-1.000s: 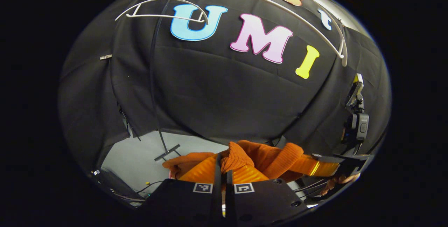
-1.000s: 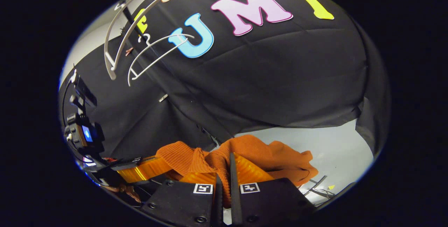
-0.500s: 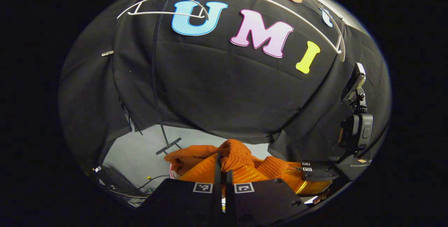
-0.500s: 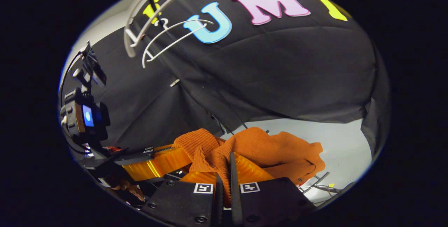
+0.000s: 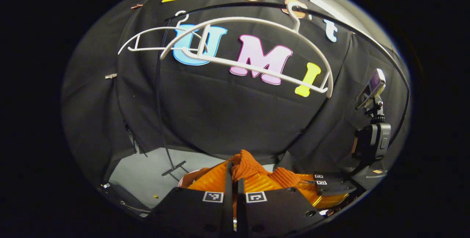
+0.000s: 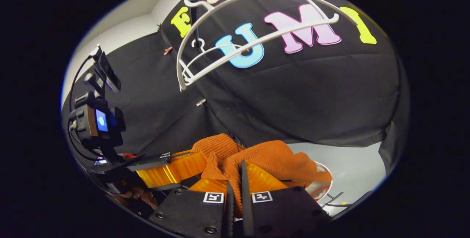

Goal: Grasp the clothes on the hanger with both hands and then place them into the laundry hamper below.

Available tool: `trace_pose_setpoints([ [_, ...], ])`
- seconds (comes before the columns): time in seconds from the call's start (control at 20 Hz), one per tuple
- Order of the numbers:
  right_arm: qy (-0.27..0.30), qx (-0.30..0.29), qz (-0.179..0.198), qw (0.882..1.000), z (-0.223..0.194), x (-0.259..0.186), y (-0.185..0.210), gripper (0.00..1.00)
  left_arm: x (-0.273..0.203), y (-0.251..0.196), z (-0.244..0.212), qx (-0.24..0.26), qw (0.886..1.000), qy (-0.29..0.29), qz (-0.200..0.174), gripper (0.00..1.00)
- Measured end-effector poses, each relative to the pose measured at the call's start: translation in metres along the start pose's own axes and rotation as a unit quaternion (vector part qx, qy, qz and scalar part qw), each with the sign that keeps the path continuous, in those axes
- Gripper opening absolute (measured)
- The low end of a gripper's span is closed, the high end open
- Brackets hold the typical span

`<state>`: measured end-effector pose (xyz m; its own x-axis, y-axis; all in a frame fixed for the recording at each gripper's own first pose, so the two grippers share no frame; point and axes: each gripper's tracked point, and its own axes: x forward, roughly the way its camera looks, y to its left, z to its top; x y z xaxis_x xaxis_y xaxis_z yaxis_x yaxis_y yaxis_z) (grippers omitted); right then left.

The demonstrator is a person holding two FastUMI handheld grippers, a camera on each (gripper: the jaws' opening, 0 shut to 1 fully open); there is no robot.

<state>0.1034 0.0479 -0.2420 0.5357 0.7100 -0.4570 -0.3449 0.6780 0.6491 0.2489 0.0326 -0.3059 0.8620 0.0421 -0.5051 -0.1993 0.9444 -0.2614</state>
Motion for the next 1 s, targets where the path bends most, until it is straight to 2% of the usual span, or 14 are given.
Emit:
trace_pose_setpoints([
  [0.3, 0.035, 0.004, -0.021, 0.999, -0.027, 0.009, -0.013, 0.13, 0.006, 0.003, -0.017, -0.012, 0.999, 0.046, 0.001, 0.08],
  [0.45, 0.046, 0.006, -0.028, 0.998, -0.033, 0.009, -0.019, 0.13, 0.006, 0.004, -0.024, -0.035, 0.997, 0.063, 0.004, 0.08],
  [0.6, 0.056, 0.005, -0.051, 0.997, -0.039, 0.008, -0.035, 0.13, 0.008, 0.008, -0.040, -0.051, 0.995, 0.089, 0.010, 0.10],
  [0.65, 0.062, 0.001, -0.066, 0.996, -0.042, 0.008, -0.044, 0.20, 0.008, 0.015, -0.046, -0.048, 0.993, 0.101, 0.024, 0.16],
  [0.75, 0.068, -0.001, -0.088, 0.994, -0.046, 0.004, -0.061, 0.57, -0.001, 0.030, -0.056, -0.043, 0.992, 0.115, 0.042, 0.49],
  [0.8, 0.064, 0.012, -0.086, 0.994, -0.044, 0.004, -0.064, 0.76, 0.001, 0.029, -0.060, -0.045, 0.991, 0.116, 0.041, 0.66],
  [0.9, 0.048, 0.039, -0.084, 0.995, -0.034, 0.007, -0.065, 0.97, -0.001, 0.031, -0.059, -0.055, 0.991, 0.112, 0.045, 0.99],
  [1.0, 0.038, 0.036, -0.093, 0.994, -0.026, 0.002, -0.068, 0.96, 0.002, 0.034, -0.055, -0.056, 0.992, 0.104, 0.053, 0.95],
])
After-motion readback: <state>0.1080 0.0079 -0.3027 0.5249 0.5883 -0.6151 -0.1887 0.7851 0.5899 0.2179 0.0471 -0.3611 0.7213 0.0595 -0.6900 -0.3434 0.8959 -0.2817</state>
